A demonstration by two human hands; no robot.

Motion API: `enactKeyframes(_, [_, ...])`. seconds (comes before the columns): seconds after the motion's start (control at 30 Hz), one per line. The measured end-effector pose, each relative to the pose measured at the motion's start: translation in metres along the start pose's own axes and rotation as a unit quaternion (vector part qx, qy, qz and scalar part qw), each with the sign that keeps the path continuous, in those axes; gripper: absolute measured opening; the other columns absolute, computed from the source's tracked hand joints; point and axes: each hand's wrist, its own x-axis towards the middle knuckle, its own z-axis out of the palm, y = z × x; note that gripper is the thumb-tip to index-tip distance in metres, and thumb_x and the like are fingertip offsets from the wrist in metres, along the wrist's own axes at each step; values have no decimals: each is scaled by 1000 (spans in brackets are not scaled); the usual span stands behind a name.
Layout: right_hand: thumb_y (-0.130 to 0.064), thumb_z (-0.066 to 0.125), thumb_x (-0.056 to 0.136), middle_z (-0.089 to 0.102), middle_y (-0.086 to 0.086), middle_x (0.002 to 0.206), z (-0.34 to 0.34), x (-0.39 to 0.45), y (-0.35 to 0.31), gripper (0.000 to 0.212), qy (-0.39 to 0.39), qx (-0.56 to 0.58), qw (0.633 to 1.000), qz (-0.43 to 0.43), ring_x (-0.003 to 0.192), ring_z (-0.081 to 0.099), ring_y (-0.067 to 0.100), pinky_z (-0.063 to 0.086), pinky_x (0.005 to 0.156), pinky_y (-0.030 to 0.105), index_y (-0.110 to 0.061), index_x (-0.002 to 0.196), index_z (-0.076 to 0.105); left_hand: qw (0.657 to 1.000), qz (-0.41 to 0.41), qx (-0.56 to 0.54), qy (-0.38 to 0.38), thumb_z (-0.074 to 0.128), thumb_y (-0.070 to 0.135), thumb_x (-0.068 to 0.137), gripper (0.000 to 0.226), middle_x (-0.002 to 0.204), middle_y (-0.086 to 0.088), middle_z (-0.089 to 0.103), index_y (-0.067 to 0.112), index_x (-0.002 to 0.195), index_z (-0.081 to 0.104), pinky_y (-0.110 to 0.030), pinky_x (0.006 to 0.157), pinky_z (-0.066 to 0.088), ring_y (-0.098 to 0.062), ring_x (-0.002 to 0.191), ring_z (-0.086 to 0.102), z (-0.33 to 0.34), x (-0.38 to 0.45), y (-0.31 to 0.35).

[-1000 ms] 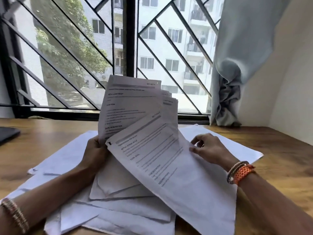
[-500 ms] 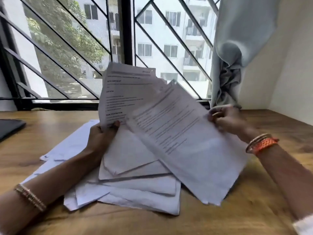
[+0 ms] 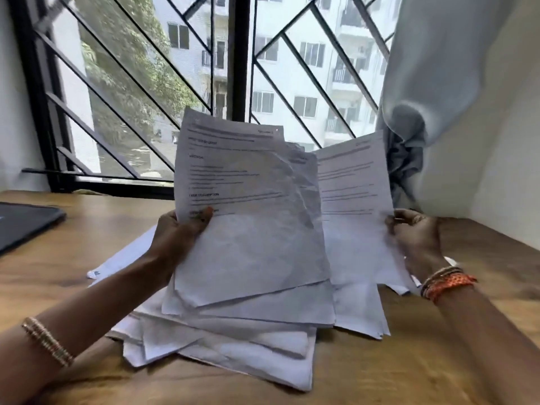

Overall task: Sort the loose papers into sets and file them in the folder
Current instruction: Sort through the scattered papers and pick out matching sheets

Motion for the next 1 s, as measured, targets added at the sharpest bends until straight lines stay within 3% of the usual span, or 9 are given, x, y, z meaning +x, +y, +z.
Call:
enactKeyframes(0.17, [8, 60, 86, 72, 3, 65, 51, -60, -15, 14, -187, 160, 966, 74, 51, 65, 11, 53, 48, 20, -4, 87, 67, 1000, -9, -28, -6, 65, 14, 88, 10, 48, 13, 64, 15, 78, 62, -13, 37, 44, -1, 41, 59, -1, 1, -9])
enactKeyframes(0.27, [11, 61, 83, 73, 17, 85, 65, -80, -17, 18, -209, 172, 959, 83, 68, 68, 26, 59, 61, 32, 1, 96, 68, 999, -10, -40, -21, 63, 10, 88, 10, 50, 14, 65, 16, 81, 60, -12, 37, 43, 1, 41, 59, -1, 2, -12])
enactKeyframes(0.37, [14, 59, 83, 73, 18, 90, 66, -90, -20, 22, -232, 166, 955, 87, 71, 68, 27, 58, 59, 29, 0, 97, 69, 998, -28, -40, -38, 63, 5, 86, 12, 68, 2, 70, 16, 83, 61, -12, 41, 46, 0, 45, 61, -3, 8, -14])
enactKeyframes(0.47, [-14, 54, 96, 72, 13, 90, 65, -86, -26, 17, -250, 151, 949, 116, 69, 67, 22, 56, 59, 29, -8, 96, 70, 998, -16, -45, -48, 64, 1, 85, 15, 74, 0, 70, 15, 87, 62, -14, 45, 48, -1, 51, 65, -5, 10, -17])
enactKeyframes(0.57, [-52, 54, 87, 70, 6, 90, 59, -73, -36, 41, -319, 143, 926, 141, 72, 63, 21, 47, 64, 31, -16, 96, 73, 996, 30, -42, -68, 64, 1, 85, 22, 86, -2, 72, 9, 106, 62, -18, 50, 52, -6, 63, 68, -2, 5, -12])
enactKeyframes(0.73, [2, 63, 82, 74, 10, 96, 63, -62, -72, 23, -337, 183, 923, 17, 81, 72, 21, 57, 63, 28, -6, 103, 68, 987, 125, -66, -77, 69, 2, 80, 47, 93, 2, 69, 17, 117, 46, -23, 55, 55, -11, 73, 68, 9, 15, 29])
enactKeyframes(0.83, [8, 61, 83, 75, 7, 88, 72, -53, -102, 22, -301, 218, 928, -30, 74, 72, 19, 56, 58, 26, -4, 101, 67, 979, 150, -73, -116, 86, 17, 60, 68, 95, 0, 72, 18, 118, 50, -29, 61, 58, -12, 79, 70, 10, 35, 68])
enactKeyframes(0.93, [5, 61, 83, 75, 8, 85, 75, -48, -114, 21, -294, 219, 929, -49, 69, 71, 19, 53, 51, 24, -5, 100, 68, 973, 129, -31, -187, 91, 43, 32, 72, 97, -9, 74, 17, 97, 72, -38, 65, 60, -23, 80, 72, 6, 45, 91])
enactKeyframes(1.0, [-3, 67, 74, 74, 12, 88, 76, -47, -110, 25, -312, 210, 925, -56, 72, 71, 23, 55, 55, 27, -5, 99, 69, 970, 111, -4, -218, 90, 48, 33, 72, 97, -10, 74, 16, 94, 72, -36, 65, 60, -22, 81, 72, 2, 46, 89])
